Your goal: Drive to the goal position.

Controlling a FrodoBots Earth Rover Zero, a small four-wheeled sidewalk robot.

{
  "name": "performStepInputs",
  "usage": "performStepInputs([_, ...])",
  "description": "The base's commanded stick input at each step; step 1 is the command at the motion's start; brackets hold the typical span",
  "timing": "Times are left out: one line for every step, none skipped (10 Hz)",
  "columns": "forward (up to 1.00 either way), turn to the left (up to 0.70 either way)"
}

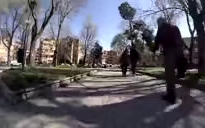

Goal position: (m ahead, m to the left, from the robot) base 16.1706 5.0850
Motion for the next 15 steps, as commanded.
performStepInputs([0.85,0.00])
performStepInputs([0.85,0.00])
performStepInputs([0.85,0.00])
performStepInputs([0.85,0.00])
performStepInputs([0.85,0.00])
performStepInputs([0.85,0.00])
performStepInputs([0.85,0.00])
performStepInputs([0.85,0.00])
performStepInputs([0.85,0.00])
performStepInputs([0.85,0.00])
performStepInputs([0.85,0.00])
performStepInputs([0.85,0.00])
performStepInputs([0.85,0.00])
performStepInputs([0.85,0.00])
performStepInputs([0.85,0.00])
